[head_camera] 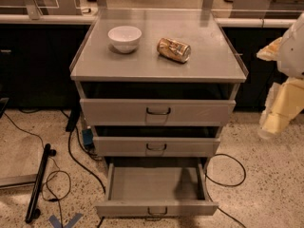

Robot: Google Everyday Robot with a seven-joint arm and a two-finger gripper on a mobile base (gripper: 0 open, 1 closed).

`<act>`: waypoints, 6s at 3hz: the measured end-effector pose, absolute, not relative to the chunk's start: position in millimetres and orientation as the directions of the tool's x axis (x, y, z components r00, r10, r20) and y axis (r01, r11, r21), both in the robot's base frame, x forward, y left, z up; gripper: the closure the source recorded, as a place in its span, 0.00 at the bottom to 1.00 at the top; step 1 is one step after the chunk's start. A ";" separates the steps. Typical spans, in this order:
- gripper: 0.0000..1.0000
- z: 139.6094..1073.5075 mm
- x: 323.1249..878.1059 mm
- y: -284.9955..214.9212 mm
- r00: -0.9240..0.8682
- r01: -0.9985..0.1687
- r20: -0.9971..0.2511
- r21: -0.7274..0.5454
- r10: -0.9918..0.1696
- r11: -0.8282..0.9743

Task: Close bottom drawer

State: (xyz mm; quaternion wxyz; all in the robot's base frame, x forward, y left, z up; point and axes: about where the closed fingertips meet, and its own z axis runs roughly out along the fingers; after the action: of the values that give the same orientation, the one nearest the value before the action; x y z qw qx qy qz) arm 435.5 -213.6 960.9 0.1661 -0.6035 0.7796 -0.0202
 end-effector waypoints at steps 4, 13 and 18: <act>0.73 808.9 414.7 -223.0 -0.172 -0.964 -0.288 -0.146 -0.942 0.221; 1.00 599.2 444.2 -227.3 -0.151 -0.958 -0.454 -0.152 -0.878 0.243; 1.00 395.3 409.5 -190.0 -0.344 -0.918 -0.571 0.036 -0.745 0.395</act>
Offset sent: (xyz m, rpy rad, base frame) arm -0.0286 -0.0079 -0.1163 0.0771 0.0889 0.0316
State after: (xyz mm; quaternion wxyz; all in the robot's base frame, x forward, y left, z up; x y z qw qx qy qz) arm 409.5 -190.0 395.3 0.2409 -0.5198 0.7998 0.1791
